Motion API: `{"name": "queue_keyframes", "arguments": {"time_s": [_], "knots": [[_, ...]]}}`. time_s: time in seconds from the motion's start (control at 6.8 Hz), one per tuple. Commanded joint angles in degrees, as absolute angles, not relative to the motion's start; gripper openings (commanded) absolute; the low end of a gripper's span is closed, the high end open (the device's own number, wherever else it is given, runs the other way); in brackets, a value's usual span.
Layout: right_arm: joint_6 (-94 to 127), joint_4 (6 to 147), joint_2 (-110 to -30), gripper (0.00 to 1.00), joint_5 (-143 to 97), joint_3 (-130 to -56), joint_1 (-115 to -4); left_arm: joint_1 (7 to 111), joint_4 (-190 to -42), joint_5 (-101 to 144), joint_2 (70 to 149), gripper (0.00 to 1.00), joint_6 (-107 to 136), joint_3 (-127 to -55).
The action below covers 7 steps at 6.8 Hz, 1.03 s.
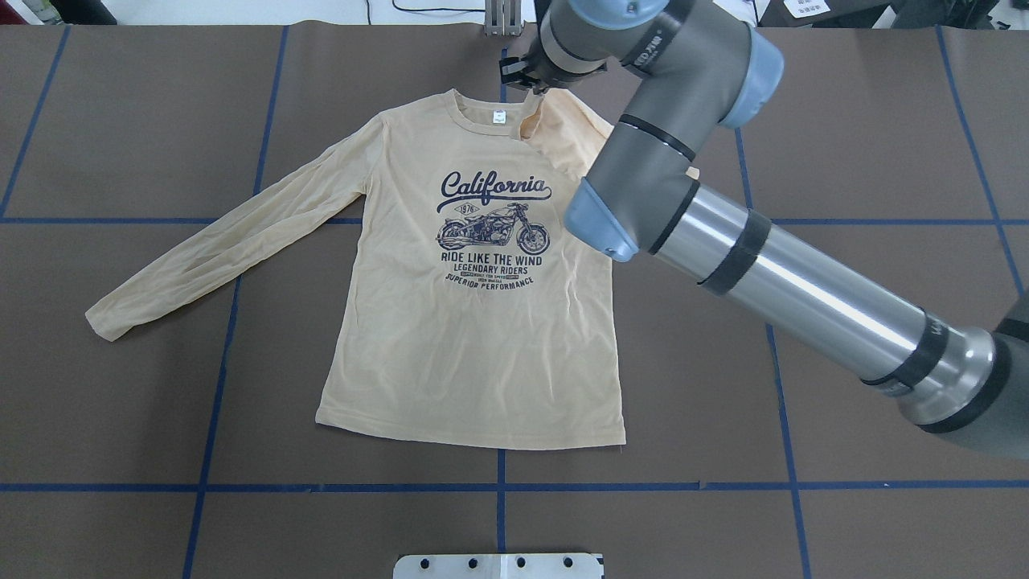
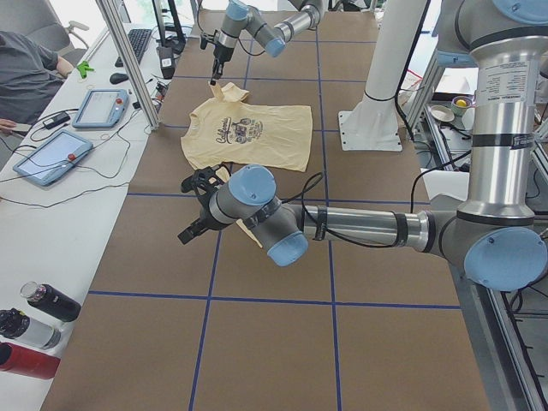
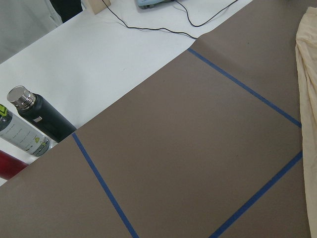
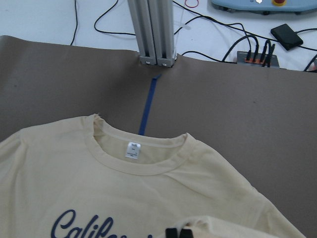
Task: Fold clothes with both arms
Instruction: 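Lift the sleeve with the right gripper and carry it across the shirt chest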
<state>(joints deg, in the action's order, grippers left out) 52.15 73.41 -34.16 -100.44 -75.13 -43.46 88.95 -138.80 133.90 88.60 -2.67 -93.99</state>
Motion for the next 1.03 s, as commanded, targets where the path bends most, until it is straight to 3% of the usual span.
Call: {"name": "queue_keyframes", "arguments": {"time_s": [0.0,0.44,0.88], "knots": [[54.30,68.33,-27.44,0.00,-94.78,-66.22,-38.17,88.95,-138.78,133.86,88.59,1.00,-2.55,-93.78],[54.32,66.18,-18.75,0.00,-89.93,-56.02,-33.50,88.95,-138.78,133.86,88.42,1.00,-2.55,-93.60],[54.40,63.65,-15.05,0.00,-86.75,-48.47,-31.03,88.95,-138.78,133.86,88.42,1.00,-2.55,-93.52]]}}
